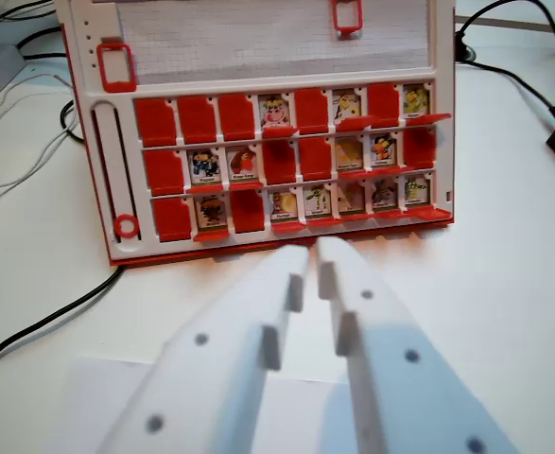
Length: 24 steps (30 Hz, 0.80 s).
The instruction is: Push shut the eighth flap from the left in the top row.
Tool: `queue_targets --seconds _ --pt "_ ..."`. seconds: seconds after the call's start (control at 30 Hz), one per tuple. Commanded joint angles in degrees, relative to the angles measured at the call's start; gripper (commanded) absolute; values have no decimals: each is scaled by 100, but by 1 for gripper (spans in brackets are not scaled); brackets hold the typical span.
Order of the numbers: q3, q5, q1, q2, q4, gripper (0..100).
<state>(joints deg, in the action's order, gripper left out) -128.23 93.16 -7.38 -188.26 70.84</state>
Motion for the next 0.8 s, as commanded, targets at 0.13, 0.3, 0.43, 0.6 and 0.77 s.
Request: queue_targets --seconds 0.13,0.3,0.43,0.6,0.77 --pt "237 -9 -79 70 26 1" --pt "229 9 -79 70 18 1" --pt "229 9 -79 70 35 1" --pt "246 9 -79 70 105 1" --pt "290 -18 -79 70 158 1"
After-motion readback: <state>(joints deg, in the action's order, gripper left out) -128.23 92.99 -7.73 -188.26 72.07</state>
